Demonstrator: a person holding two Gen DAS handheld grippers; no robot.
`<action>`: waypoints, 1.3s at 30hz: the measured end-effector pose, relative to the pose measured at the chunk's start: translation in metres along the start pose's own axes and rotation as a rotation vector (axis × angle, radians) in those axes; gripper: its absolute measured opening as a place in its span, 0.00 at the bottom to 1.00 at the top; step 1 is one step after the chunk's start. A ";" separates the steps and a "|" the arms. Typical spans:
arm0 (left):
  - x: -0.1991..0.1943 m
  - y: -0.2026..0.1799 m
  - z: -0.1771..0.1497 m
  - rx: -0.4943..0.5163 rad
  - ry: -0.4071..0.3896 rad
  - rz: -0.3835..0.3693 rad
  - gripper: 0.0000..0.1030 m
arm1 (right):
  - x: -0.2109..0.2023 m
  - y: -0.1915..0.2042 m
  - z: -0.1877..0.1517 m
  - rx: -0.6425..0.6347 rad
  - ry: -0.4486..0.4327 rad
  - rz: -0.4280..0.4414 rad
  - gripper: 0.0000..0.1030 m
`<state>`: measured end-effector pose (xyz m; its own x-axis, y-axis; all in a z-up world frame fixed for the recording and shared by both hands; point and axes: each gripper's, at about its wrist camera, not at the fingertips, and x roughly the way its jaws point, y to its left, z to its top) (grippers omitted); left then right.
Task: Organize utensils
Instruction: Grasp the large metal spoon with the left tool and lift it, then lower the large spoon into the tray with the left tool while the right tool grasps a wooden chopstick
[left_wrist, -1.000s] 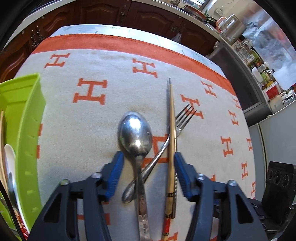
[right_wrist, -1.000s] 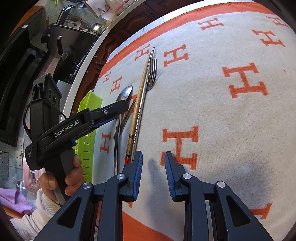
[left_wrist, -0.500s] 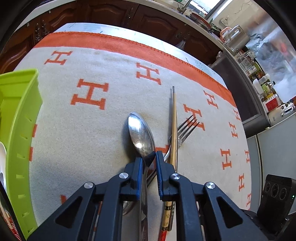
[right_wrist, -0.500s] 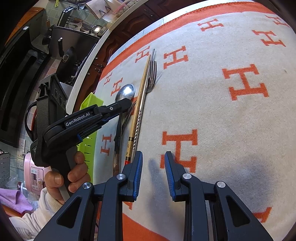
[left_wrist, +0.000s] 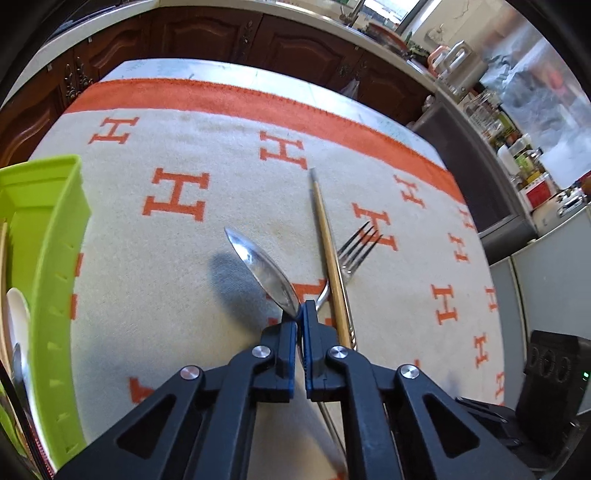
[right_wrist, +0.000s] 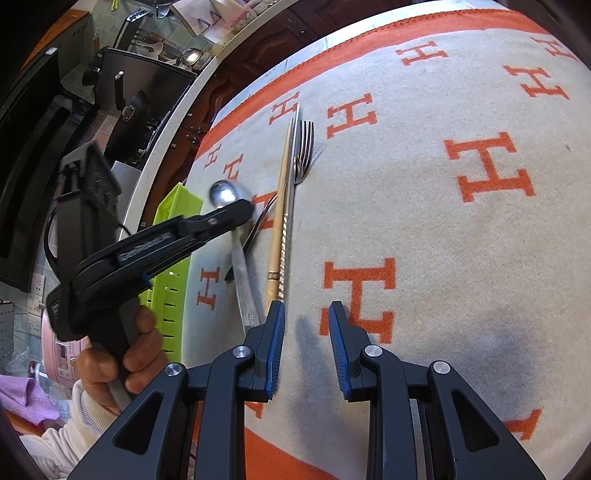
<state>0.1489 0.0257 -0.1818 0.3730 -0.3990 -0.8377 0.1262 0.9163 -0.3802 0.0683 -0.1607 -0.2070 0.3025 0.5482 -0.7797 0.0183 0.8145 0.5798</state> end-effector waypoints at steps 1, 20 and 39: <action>-0.007 0.000 -0.002 0.006 -0.012 -0.003 0.01 | 0.001 0.003 0.001 -0.008 0.000 -0.008 0.24; -0.162 0.029 -0.029 0.006 -0.222 -0.026 0.01 | 0.021 0.062 0.019 -0.143 -0.011 -0.065 0.24; -0.263 0.108 -0.055 -0.020 -0.273 0.184 0.01 | 0.059 0.096 0.014 -0.221 -0.019 -0.252 0.24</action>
<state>0.0140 0.2275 -0.0234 0.6207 -0.2000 -0.7581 0.0165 0.9701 -0.2423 0.1010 -0.0529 -0.1946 0.3328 0.3226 -0.8861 -0.1117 0.9465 0.3027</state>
